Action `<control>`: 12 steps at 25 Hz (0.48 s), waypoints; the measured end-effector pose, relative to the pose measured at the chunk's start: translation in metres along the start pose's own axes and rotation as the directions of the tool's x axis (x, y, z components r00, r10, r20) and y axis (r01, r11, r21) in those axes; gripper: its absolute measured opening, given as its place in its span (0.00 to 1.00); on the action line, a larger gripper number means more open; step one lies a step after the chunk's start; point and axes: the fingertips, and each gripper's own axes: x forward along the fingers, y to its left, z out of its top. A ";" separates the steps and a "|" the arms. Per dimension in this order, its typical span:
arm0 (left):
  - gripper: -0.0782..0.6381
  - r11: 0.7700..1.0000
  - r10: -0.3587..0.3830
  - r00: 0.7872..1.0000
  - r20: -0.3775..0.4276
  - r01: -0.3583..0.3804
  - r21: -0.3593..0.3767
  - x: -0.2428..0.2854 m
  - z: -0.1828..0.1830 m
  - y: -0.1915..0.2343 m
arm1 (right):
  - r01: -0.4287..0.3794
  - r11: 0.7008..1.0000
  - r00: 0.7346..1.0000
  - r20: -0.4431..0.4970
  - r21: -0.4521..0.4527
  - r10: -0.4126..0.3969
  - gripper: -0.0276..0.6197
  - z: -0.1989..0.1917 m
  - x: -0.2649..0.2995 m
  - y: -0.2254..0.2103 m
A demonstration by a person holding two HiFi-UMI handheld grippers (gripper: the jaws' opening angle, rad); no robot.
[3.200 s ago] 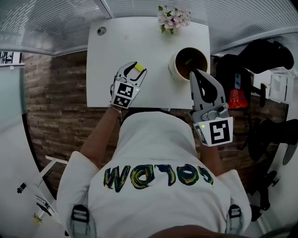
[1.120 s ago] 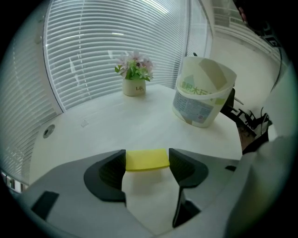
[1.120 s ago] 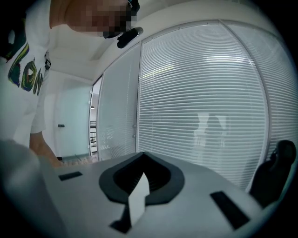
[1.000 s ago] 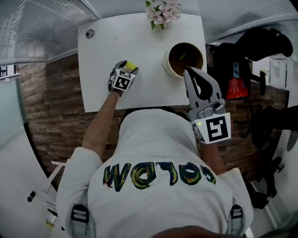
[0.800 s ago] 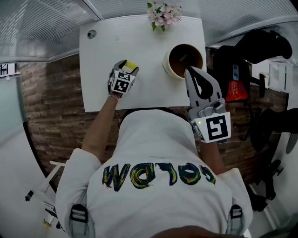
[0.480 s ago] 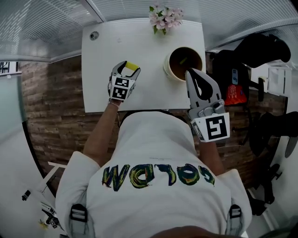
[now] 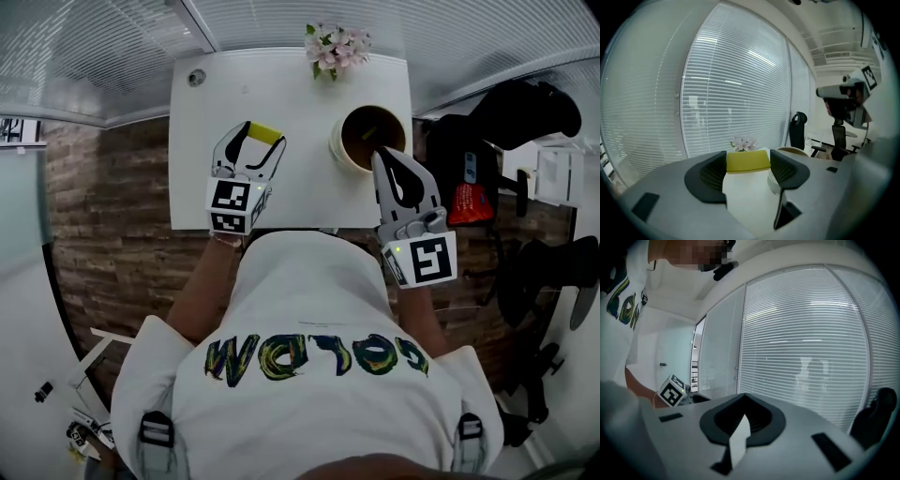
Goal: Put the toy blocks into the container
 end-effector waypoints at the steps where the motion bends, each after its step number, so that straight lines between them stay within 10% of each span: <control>1: 0.52 1.000 0.003 1.000 0.022 -0.003 -0.002 -0.006 0.011 -0.001 | -0.001 1.000 1.000 0.000 -0.001 0.001 0.05 0.000 0.000 0.000; 12: 0.52 1.000 -0.006 0.985 0.170 0.009 -0.019 -0.043 0.084 -0.023 | 0.008 1.000 1.000 -0.016 -0.004 -0.008 0.05 -0.008 -0.001 -0.004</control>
